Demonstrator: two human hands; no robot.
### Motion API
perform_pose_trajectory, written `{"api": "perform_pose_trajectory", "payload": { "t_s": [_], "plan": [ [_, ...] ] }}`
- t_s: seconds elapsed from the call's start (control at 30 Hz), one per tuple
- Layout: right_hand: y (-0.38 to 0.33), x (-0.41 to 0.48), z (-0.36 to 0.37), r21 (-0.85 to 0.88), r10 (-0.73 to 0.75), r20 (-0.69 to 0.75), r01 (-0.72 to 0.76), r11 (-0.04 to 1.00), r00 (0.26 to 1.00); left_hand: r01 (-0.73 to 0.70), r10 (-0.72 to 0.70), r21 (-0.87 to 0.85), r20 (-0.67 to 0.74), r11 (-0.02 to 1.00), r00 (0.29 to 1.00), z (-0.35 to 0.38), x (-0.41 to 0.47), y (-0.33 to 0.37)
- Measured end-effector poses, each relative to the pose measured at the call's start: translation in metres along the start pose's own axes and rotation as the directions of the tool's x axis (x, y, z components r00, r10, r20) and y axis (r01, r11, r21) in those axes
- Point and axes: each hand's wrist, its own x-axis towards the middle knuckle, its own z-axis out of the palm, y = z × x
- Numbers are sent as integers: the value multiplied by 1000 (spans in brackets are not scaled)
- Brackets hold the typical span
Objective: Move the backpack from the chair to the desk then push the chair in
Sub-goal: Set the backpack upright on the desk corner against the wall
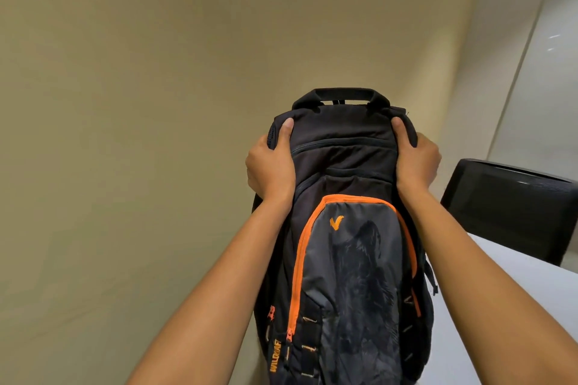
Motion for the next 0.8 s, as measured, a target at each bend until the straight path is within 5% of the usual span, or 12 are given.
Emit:
{"api": "perform_pose_trajectory", "payload": {
  "t_s": [0.8],
  "plan": [
    [134, 123, 140, -9, 44, 292, -43, 999, 956, 43, 5, 198, -234, 979, 972, 130, 53, -97]
  ]
}}
